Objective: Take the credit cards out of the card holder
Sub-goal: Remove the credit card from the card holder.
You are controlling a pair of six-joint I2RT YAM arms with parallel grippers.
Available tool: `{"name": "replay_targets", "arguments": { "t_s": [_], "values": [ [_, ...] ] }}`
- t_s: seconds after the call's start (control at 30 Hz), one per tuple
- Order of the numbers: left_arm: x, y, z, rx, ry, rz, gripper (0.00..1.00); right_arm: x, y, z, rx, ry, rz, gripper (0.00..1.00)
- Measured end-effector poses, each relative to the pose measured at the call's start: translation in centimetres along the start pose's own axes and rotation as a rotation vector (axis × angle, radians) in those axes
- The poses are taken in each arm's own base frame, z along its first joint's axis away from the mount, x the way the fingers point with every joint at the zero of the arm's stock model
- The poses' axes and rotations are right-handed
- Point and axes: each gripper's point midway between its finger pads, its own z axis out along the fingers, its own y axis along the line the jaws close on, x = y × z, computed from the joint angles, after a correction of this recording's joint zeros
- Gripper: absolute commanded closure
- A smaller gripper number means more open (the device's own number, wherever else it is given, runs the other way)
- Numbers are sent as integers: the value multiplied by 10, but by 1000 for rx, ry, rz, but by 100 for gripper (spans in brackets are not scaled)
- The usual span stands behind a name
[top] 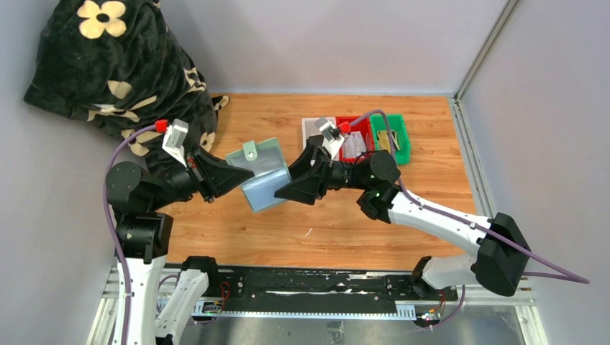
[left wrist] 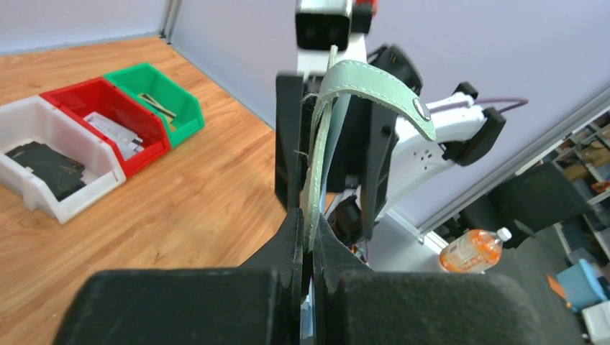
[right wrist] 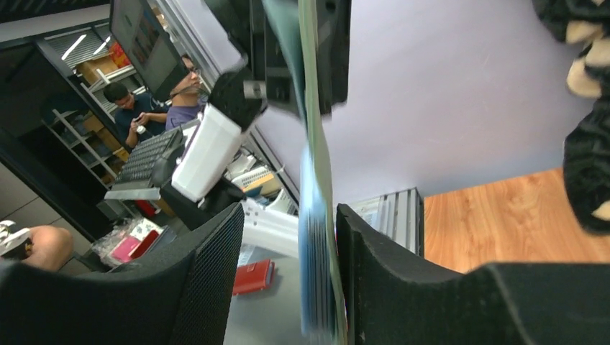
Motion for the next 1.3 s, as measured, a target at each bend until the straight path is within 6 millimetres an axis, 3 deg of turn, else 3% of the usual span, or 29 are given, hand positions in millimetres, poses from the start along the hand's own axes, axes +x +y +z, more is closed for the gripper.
{"name": "replay_targets", "arguments": {
  "t_s": [0.23, 0.47, 0.6, 0.9, 1.17, 1.3],
  "values": [
    [-21, 1, 7, -7, -56, -63, 100, 43, -5, -28, 19, 43, 73, 50],
    [-29, -6, 7, 8, -80, -101, 100, 22, 8, -36, 51, -22, -32, 66],
    [-31, -9, 7, 14, -84, -117, 100, 18, -5, -35, 112, -42, -54, 63],
    [-33, -16, 6, 27, -85, -139, 100, 18, -31, -32, 205, -57, -53, 72],
    [-34, -19, 6, 36, -90, -137, 100, 11, -33, -27, 206, -70, -58, 71],
    [-34, -20, 5, 39, -89, -138, 100, 12, -35, -26, 205, -71, -54, 63]
  ]
}}
